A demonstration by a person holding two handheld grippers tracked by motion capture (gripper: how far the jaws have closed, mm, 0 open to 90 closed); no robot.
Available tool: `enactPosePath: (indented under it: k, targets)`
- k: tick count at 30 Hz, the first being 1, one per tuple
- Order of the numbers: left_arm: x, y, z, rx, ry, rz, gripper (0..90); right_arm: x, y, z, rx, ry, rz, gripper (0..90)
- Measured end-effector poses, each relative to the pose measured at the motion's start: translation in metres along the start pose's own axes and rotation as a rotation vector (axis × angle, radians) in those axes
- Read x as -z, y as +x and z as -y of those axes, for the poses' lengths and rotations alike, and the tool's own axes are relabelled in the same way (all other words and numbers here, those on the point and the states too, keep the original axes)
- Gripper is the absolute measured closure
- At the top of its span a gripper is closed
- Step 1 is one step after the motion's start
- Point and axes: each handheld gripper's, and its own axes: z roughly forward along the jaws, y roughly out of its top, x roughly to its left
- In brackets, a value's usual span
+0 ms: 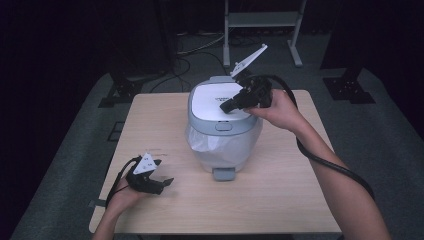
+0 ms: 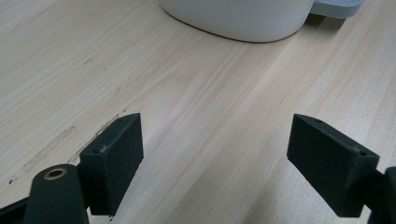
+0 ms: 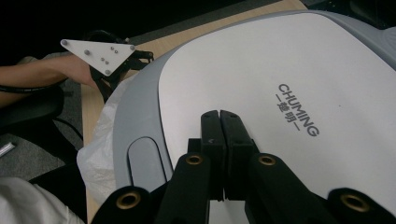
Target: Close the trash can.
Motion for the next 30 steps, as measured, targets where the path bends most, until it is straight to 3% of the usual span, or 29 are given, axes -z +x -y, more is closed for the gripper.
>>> enactPosePath:
  k: [7, 10, 16, 18, 22, 23, 24, 26, 30]
  targets:
    - [-0.001, -0.001, 0.0, -0.001, 0.002, 0.002, 17.4, -0.001, 0.008, 0.002, 0.033, -0.008, 0.028, 88.6]
    - [-0.002, -0.001, 0.0, -0.001, 0.004, 0.007, 17.4, -0.002, 0.01, 0.005, 0.028, -0.036, 0.012, 89.7]
    - [-0.002, 0.0, 0.0, -0.002, 0.01, 0.003, 17.4, -0.003, 0.011, 0.009, 0.036, -0.056, 0.027, 90.0]
    - [-0.002, 0.0, 0.0, 0.002, 0.01, 0.003, 17.4, -0.004, 0.013, 0.01, 0.06, -0.042, 0.063, 90.0]
    - [-0.003, 0.0, 0.0, 0.006, 0.011, 0.001, 17.4, -0.004, 0.017, 0.007, 0.059, -0.018, 0.082, 89.9]
    - [-0.002, 0.001, 0.0, 0.008, 0.011, 0.002, 17.4, -0.004, 0.018, 0.006, 0.06, -0.009, 0.092, 88.2]
    - [-0.002, 0.001, 0.0, 0.008, 0.008, 0.001, 17.4, -0.003, 0.02, 0.004, 0.056, -0.001, 0.136, 76.1]
    - [-0.002, 0.002, 0.0, 0.006, 0.01, 0.002, 17.4, 0.004, 0.017, 0.007, 0.017, -0.054, 0.104, 76.0]
    - [-0.004, 0.003, -0.001, 0.011, 0.006, 0.002, 17.4, 0.018, 0.013, 0.016, -0.003, -0.086, 0.119, 72.2]
